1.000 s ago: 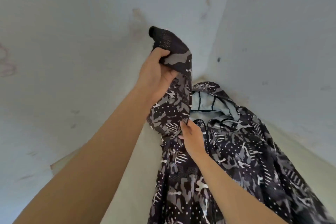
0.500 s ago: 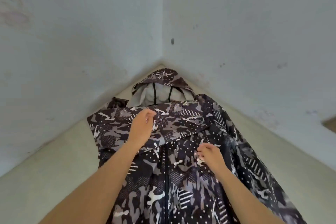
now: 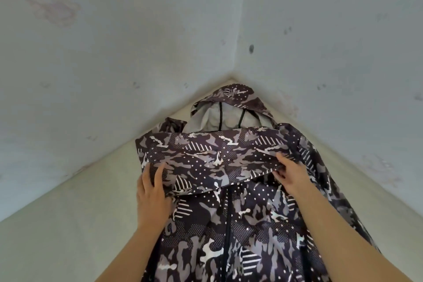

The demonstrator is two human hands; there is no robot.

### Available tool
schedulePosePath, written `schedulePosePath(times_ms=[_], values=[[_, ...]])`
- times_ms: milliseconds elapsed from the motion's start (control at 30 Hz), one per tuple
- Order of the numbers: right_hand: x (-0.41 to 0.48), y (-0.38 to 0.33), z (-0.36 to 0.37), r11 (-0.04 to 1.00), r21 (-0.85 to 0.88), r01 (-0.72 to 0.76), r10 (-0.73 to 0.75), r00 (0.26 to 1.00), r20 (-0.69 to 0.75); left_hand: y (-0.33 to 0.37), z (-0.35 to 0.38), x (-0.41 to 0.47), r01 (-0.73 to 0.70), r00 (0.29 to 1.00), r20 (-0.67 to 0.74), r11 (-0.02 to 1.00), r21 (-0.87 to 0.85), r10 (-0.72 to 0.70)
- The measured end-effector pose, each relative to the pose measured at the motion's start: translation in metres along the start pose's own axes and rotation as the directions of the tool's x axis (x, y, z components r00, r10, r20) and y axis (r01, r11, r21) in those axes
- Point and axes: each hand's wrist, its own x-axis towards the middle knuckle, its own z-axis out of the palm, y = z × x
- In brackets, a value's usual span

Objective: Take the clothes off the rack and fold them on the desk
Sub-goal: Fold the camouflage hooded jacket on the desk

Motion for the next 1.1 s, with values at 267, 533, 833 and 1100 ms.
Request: schedulePosePath(times_ms=[267, 533, 833, 1100], values=[[-0.015, -0.013, -0.096, 0.893, -0.366, 0.262, -0.413, 0.802, -0.432, -0.009, 0.012, 0.003, -0.466, 0.869, 0.285, 0.862, 0.199, 0.404], [-0.030, 0.026, -0.072, 0.028, -0.955, 0.296, -0.716, 0.672, 0.188, -0.021, 0.027, -0.018, -0.375, 0.868, 0.418, 0.905, 0.201, 0.266], [0.005, 0.058, -0.020, -0.431, -0.733, 0.527, -0.298, 0.683, 0.667, -0.027, -0.007, -0.025, -0.244, 0.861, 0.469, 0.969, 0.039, 0.198], [0.029, -0.010, 0.105, -0.223, -0.627, 0.747, -0.395, 0.519, 0.758, -0.004, -0.035, 0.067, -0.193, 0.981, -0.054, 0.942, -0.274, 0.185]])
